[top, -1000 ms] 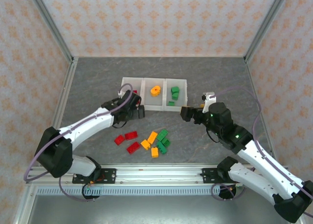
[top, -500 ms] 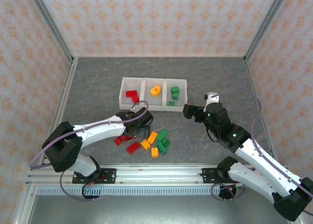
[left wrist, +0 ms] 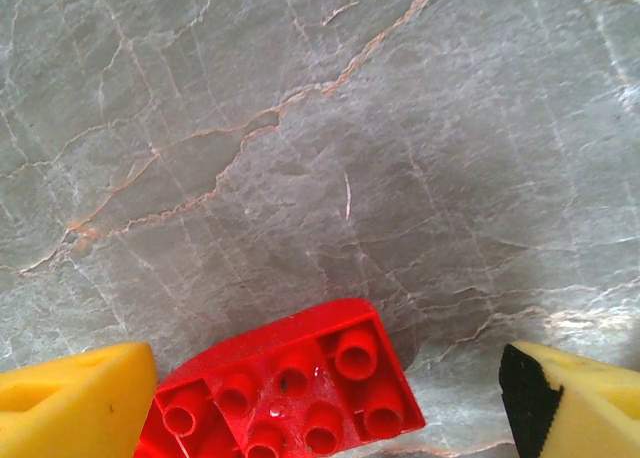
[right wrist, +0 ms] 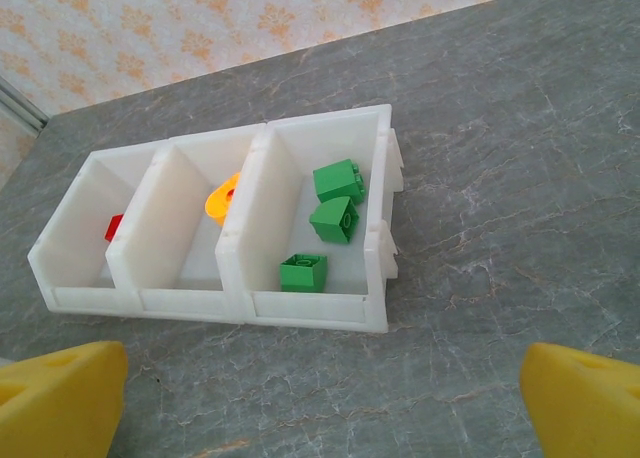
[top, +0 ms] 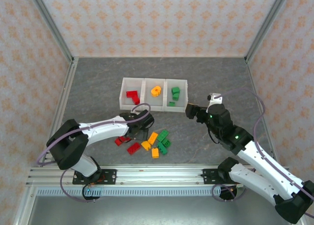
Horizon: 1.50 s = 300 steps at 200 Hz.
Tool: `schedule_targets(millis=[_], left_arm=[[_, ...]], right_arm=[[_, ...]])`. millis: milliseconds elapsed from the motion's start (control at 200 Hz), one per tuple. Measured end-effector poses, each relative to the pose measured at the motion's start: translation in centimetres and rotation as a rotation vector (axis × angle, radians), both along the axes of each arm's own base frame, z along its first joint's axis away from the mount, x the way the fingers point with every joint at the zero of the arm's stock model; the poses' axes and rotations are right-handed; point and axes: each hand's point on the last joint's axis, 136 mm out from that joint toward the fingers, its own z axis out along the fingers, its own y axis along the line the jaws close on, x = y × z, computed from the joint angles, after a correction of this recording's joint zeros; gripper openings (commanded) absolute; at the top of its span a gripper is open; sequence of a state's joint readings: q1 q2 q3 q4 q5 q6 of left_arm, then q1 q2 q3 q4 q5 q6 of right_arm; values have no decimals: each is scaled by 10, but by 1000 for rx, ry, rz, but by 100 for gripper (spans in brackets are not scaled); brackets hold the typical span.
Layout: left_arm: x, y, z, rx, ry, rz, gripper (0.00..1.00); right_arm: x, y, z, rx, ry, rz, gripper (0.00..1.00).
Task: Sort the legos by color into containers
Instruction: Pick up the lego from the middle-left of the table.
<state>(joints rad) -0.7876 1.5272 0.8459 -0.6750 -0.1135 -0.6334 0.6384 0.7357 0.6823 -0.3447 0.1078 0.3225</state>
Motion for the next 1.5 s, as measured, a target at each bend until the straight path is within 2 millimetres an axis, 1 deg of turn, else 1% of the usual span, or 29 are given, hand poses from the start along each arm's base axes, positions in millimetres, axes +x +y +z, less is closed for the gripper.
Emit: schedule_targets(millis=[160, 270, 375, 551, 826, 966, 1021, 1061, 1116, 1196, 1316, 1392, 1502], left_arm=[[-10, 11, -11, 22, 27, 29, 83], [-8, 14, -12, 3, 28, 64, 74], [-7, 12, -15, -41, 43, 98, 69], [-7, 7, -17, -95, 52, 121, 56], [-5, 0, -19, -147, 57, 126, 48], [-4, 1, -19, -178, 68, 142, 41], [-3, 3, -19, -186, 68, 153, 37], [-2, 4, -19, -190, 70, 161, 32], [-1, 5, -19, -192, 68, 167, 29], [1, 7, -16, -193, 56, 173, 26], [17, 16, -6, -175, -34, 202, 25], [26, 21, 9, -179, -105, 220, 25], [40, 20, 36, -206, -203, 237, 25]], right_arm=[[0, 0, 0, 5, 2, -5, 100], [0, -1, 0, 5, 2, -6, 100], [1, -1, 0, 5, 3, -13, 100], [0, -2, -2, 5, 11, -17, 100], [1, -2, -5, 2, 18, -26, 100], [2, -3, -5, -1, 20, -31, 100], [2, -3, -5, -2, 19, -33, 100], [2, -3, -5, -2, 19, -33, 100], [2, -4, -5, -3, 18, -36, 100], [2, -4, -5, -3, 18, -36, 100], [3, -5, -5, -5, 17, -40, 100], [3, -5, -6, -9, 19, -43, 100], [4, -5, -9, -18, 25, -49, 100]])
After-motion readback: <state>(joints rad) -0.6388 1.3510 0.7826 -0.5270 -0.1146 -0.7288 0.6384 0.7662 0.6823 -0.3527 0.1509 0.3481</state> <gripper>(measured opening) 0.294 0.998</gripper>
